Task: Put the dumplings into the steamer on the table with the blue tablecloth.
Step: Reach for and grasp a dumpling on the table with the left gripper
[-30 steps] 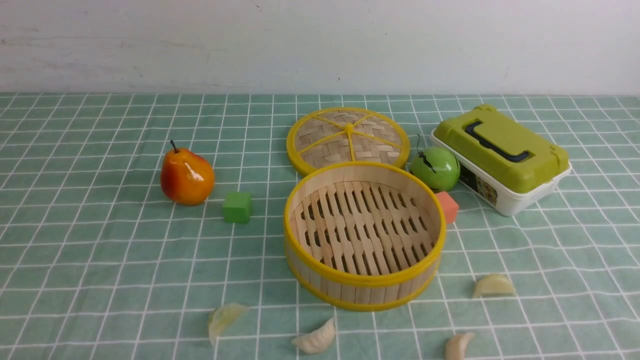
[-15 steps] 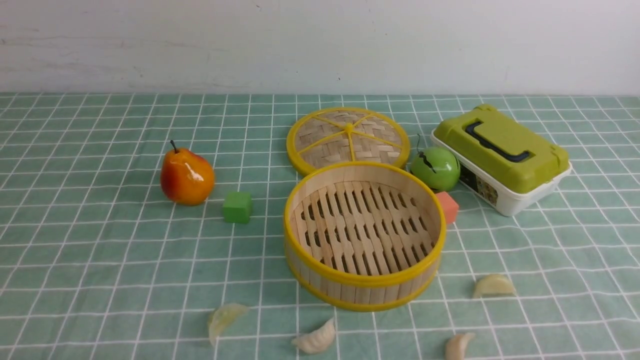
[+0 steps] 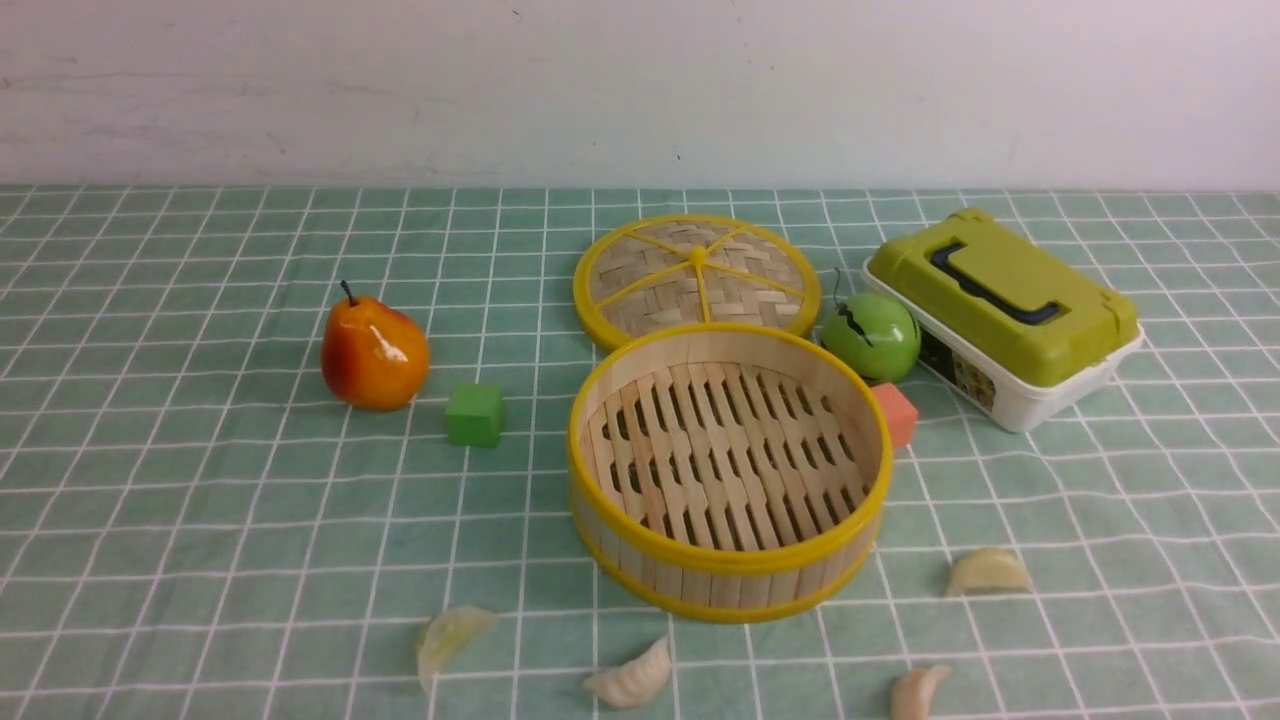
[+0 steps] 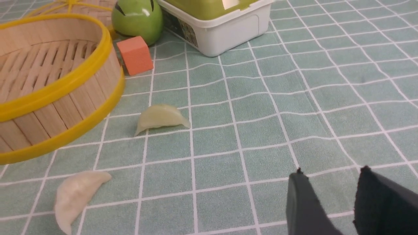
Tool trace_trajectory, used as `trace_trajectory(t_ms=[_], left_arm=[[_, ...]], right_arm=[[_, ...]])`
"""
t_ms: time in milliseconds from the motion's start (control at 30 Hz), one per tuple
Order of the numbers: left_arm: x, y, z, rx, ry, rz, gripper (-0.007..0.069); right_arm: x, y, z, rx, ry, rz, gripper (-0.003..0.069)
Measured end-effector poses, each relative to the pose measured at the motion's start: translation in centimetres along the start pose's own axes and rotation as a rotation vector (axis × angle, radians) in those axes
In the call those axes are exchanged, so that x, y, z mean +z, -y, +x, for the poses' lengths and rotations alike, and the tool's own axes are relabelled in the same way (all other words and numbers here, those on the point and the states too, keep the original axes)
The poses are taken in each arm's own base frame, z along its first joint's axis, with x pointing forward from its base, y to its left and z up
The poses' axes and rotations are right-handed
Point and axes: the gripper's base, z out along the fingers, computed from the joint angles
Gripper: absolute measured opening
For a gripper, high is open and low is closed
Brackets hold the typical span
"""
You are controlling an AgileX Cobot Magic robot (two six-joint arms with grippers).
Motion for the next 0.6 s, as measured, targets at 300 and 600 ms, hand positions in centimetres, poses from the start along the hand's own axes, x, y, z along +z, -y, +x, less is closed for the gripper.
trace_trajectory(t_ms=[300,600], left_arm=[[-0.2,1.5,-1.1,-0.961,0.027,0.210,0.0238],[-0.4,2.0,-1.7,-1.490,-0.014,0.317,0.0238]], right_arm=[[0.0,-1.0,0.1,0.476,-0.017,-0.110,0.0240],[-0.2,-2.0,-0.3,1.011,-0.068,-0.231,0.0240]])
